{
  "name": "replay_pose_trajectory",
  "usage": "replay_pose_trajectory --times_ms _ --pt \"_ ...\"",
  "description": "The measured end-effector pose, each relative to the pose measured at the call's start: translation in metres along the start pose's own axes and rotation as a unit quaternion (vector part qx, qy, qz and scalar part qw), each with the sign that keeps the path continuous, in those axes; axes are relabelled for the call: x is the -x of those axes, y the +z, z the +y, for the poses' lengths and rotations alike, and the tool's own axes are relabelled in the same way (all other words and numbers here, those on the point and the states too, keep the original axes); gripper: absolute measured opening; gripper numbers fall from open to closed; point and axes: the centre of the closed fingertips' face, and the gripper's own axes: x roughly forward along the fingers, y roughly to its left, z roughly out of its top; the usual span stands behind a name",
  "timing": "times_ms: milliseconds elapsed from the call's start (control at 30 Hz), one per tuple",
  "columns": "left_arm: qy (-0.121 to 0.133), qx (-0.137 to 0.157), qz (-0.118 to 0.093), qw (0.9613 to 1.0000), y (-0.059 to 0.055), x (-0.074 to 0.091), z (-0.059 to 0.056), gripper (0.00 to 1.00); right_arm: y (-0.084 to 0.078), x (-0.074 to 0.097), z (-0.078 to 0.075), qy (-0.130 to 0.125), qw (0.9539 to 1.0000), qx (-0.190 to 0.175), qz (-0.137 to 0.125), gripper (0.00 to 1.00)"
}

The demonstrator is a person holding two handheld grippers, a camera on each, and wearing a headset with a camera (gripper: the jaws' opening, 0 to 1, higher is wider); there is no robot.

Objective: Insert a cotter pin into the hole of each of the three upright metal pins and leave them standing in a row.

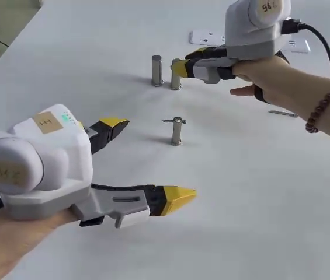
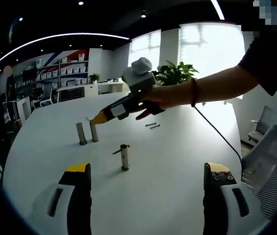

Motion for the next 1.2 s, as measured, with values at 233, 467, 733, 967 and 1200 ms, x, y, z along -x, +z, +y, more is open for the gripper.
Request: replay_pose_trajectory --times_ms 233,467,733,967,1200 --pt "0.004 0.007 0.002 1.0000 -0.002 0.000 0.005 0.99 -0.004 -0.016 -0.008 -0.010 0.9999 -0.007 0.001 0.20" --pt "0.014 0.008 0.006 0.9998 -0.004 0.001 0.010 0.97 -0.012 -0.022 -0.009 -0.018 0.9998 0.001 0.008 0.15" --pt "0.022 0.017 0.012 0.9995 -0.007 0.003 0.014 0.95 -0.012 -0.025 -0.009 -0.031 0.9992 0.021 0.012 0.09" --pt "0.025 0.017 0.011 0.9995 -0.006 0.004 0.015 0.93 -0.013 -0.024 -0.012 -0.036 0.9988 0.029 0.018 0.09" --pt "0.031 0.012 0.008 0.9994 -0.002 0.006 0.017 0.91 -0.015 -0.021 -0.014 -0.034 0.9988 0.021 0.028 0.08"
